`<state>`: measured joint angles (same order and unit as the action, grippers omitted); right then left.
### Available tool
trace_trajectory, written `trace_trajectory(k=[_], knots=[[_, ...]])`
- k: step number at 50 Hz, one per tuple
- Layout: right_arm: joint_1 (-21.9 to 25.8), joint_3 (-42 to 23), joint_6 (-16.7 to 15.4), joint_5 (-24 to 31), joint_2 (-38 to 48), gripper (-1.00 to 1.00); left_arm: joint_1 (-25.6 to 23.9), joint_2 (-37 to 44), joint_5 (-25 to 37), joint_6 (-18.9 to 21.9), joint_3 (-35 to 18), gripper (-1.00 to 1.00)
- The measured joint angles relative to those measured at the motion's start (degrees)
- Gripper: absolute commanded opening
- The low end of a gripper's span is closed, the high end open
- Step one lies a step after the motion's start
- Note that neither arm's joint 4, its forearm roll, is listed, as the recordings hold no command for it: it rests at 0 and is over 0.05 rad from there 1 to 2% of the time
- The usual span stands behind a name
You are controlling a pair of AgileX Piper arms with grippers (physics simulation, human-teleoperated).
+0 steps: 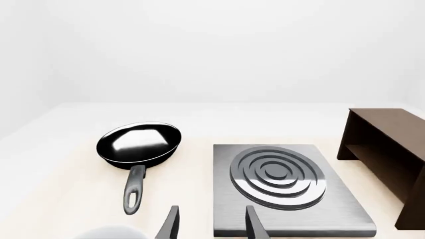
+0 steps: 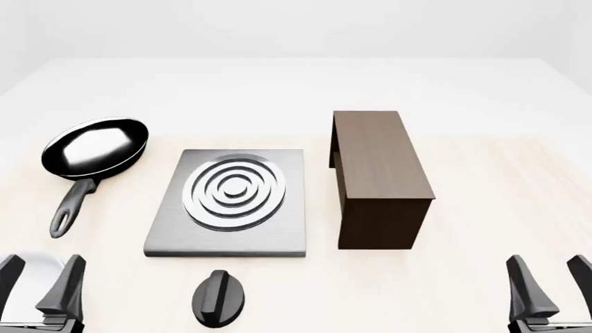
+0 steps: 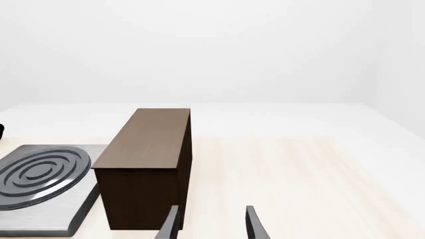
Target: Turn on the stove.
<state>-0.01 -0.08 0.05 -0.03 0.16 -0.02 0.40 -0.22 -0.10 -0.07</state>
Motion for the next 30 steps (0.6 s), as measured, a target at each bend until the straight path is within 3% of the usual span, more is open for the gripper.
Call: trace_trajectory(k=[19, 30], knots=[[0.0, -0.1, 0.2, -0.1, 0.4, 1.00, 0.0, -0.2, 0.5, 0.2, -0.6, 1.00], [0.0, -0.1, 0.4, -0.1, 0.5, 1.00, 0.3, -0.3, 3.5, 0.2, -4.4, 1.00]])
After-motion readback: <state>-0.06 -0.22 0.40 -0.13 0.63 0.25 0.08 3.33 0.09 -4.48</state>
